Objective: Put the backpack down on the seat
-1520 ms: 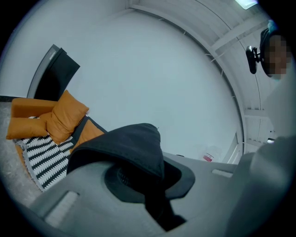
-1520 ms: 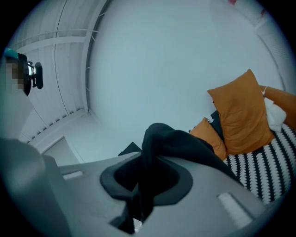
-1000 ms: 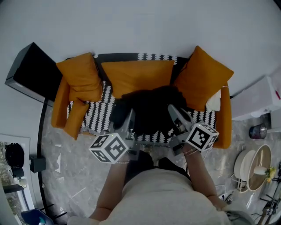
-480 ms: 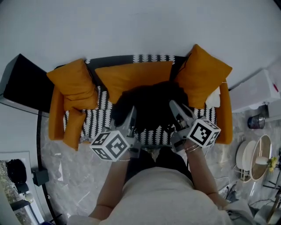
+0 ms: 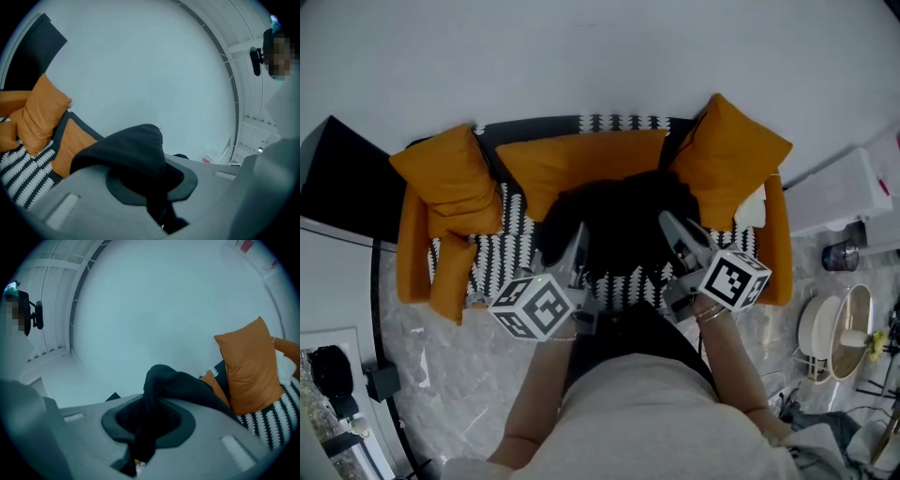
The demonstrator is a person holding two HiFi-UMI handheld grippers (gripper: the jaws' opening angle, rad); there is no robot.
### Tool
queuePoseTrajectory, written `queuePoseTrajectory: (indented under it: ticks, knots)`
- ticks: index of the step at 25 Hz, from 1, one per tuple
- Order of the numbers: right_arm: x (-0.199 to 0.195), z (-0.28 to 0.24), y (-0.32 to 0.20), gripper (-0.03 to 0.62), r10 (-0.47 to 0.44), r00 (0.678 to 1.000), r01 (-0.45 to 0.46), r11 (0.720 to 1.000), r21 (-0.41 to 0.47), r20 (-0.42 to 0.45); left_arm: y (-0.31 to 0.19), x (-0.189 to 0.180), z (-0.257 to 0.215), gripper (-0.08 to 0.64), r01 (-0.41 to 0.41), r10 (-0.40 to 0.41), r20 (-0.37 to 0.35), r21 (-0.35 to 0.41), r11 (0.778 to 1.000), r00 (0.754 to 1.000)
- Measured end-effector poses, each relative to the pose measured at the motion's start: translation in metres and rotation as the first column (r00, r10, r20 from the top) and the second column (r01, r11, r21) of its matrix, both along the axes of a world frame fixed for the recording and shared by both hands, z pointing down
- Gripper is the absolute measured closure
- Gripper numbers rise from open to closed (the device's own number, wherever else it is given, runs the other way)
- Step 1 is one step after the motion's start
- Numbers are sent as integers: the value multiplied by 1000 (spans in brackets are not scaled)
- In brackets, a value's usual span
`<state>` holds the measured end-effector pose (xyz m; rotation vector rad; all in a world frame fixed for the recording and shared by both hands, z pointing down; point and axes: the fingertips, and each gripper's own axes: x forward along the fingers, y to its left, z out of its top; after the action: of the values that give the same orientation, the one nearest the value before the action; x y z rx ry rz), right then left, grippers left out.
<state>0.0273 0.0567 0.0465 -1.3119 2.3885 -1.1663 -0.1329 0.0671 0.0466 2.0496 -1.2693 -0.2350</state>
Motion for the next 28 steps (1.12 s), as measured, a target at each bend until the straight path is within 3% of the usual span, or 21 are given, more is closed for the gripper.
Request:
queuePoseTrajectory:
  ticks: [14,28]
  knots:
    - [17,35,-7,531,-26,1000,25,994,-109,-4,-12,16,29,515,-8,11,33,-89,996,999]
    - [39,116,-12,531,-14,1000,16,968,-251,10,-17,36,103,515,0,14,57,-236,972,998]
